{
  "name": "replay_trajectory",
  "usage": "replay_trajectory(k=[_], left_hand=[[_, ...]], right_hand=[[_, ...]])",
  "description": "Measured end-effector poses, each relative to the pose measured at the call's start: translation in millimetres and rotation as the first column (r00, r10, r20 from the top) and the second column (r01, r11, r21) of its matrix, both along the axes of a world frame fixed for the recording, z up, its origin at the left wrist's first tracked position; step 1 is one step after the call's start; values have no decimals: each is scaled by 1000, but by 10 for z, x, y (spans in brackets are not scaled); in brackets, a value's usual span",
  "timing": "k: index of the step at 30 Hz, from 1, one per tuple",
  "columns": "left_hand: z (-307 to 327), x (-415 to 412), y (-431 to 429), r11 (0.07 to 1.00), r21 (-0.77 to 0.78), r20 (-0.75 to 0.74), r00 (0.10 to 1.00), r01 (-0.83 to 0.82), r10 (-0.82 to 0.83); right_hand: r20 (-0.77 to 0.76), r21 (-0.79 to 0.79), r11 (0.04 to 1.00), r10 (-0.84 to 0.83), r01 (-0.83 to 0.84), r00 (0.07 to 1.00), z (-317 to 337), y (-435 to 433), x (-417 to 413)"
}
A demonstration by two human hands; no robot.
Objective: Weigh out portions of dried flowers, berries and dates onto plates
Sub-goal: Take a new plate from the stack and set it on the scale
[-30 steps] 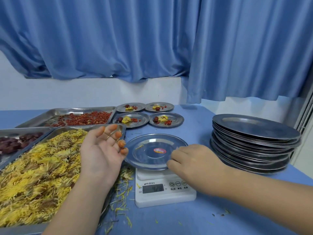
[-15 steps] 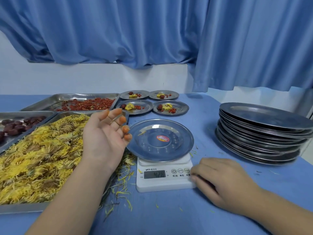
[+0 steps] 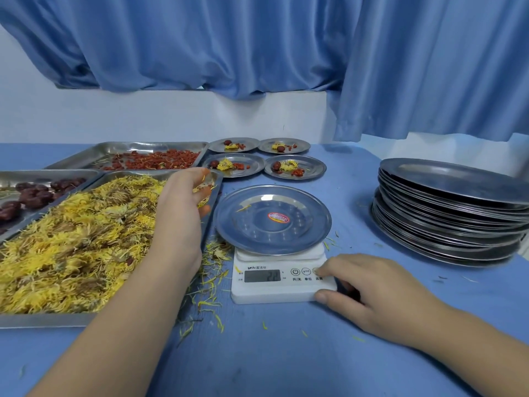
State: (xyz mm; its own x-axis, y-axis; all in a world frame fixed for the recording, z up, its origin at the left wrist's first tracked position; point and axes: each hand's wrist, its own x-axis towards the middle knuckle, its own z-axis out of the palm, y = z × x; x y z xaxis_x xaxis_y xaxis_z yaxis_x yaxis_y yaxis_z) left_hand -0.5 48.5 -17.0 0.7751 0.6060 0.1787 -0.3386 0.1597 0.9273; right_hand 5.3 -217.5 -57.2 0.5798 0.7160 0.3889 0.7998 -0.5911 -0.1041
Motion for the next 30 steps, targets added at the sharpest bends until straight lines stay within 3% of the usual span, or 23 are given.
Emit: replay_trajectory(k=[3,6,10,17,20,26,30], left_hand=[[3,-3,-14,1000,0,-2,1000,9,-9],[19,-19,-37,1000,21,3,1000,16,-16],[45,-42,-70,996,89,4,1000,5,-5],[70,-58,-90,989,146,-17,1000,24,-22],[82,-94,-97,983,179,-8,999,39,-38],[74,-162,-203,914,399,-7,996,79,-83],[128,-211,-192,803,596,62,997,-10,-34]], right_hand=[[-119,34,999,-21,26,993,-4,26,19],[-127,43,998,-31,36,991,-13,71,24],[8,23,999,-48,47,999,-20,55,-32],[229,332,943,-61,-19,971,335,415,-2],[313,369,928,-77,-46,947,344,612,28],[420,259,962,-28,-90,907,96,578,115],[419,256,962,-23,-93,908,153,573,157]])
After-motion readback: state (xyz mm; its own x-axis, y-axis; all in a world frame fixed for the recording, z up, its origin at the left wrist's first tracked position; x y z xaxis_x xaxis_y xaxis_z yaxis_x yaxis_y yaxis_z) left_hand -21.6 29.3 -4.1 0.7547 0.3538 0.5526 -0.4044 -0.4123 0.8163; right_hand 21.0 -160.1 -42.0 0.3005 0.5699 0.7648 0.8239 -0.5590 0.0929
